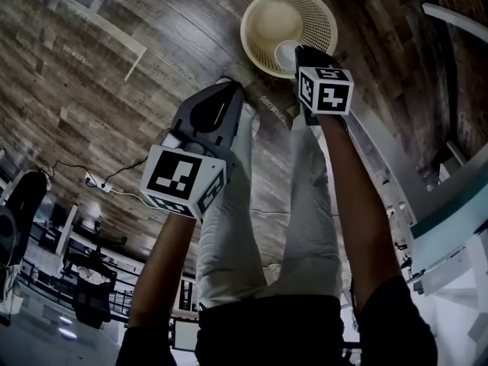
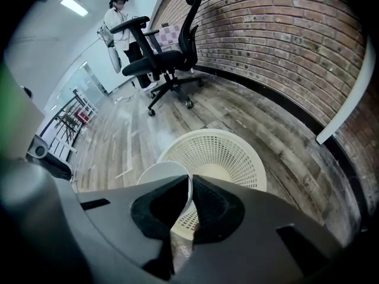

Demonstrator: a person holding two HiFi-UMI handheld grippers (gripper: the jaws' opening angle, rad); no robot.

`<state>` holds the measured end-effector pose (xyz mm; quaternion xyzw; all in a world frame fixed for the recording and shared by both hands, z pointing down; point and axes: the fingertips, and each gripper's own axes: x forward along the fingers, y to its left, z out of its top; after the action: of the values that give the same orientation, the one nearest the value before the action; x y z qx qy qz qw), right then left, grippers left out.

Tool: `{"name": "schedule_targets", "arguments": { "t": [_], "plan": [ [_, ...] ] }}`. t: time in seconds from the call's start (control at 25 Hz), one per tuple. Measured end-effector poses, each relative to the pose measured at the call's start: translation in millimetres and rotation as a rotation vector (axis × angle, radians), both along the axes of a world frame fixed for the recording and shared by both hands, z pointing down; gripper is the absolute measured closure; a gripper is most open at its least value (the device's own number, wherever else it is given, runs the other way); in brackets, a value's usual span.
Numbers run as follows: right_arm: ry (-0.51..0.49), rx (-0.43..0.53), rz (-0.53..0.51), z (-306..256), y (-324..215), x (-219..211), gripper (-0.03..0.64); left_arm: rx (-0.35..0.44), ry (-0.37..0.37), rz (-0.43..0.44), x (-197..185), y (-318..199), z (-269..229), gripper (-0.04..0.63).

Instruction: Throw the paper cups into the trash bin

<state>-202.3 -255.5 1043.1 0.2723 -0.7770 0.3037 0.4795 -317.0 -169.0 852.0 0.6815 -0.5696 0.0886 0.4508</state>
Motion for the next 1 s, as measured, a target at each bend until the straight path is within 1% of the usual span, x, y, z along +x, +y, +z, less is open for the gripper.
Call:
{"name": "schedule_targets", "arguments": {
  "t": [0.12, 0.32, 0.44, 0.56, 0.72, 1.0],
  "plan": [
    [0.019, 0.006, -0.019, 14, -5, 4, 0.591, -0.001, 0.002, 0.014, 3, -6, 8, 0.588],
    [0.035, 0.009, -0.020, 34, -11, 8, 0.591, 0.012, 0.016, 0.000, 6, -13, 22, 0.588],
    [0.039, 0.011, -0.022, 39, -10, 7, 0.591, 0.011, 0.046, -0.011, 11, -14, 26, 0.588],
    [0.044, 0.017, -0.013, 41, -11, 7, 0.553, 0.024, 0.073, -0.014, 15, -17, 26, 0.588],
    [0.055, 0.003, -0.009, 39, -6, 9, 0.551, 0.033, 0.073, -0.006, 18, -19, 22, 0.588],
    [0.063, 0.022, 0.000, 25, -12, 11, 0.551, 0.040, 0.060, -0.020, 11, -24, 17, 0.588]
  ]
}}
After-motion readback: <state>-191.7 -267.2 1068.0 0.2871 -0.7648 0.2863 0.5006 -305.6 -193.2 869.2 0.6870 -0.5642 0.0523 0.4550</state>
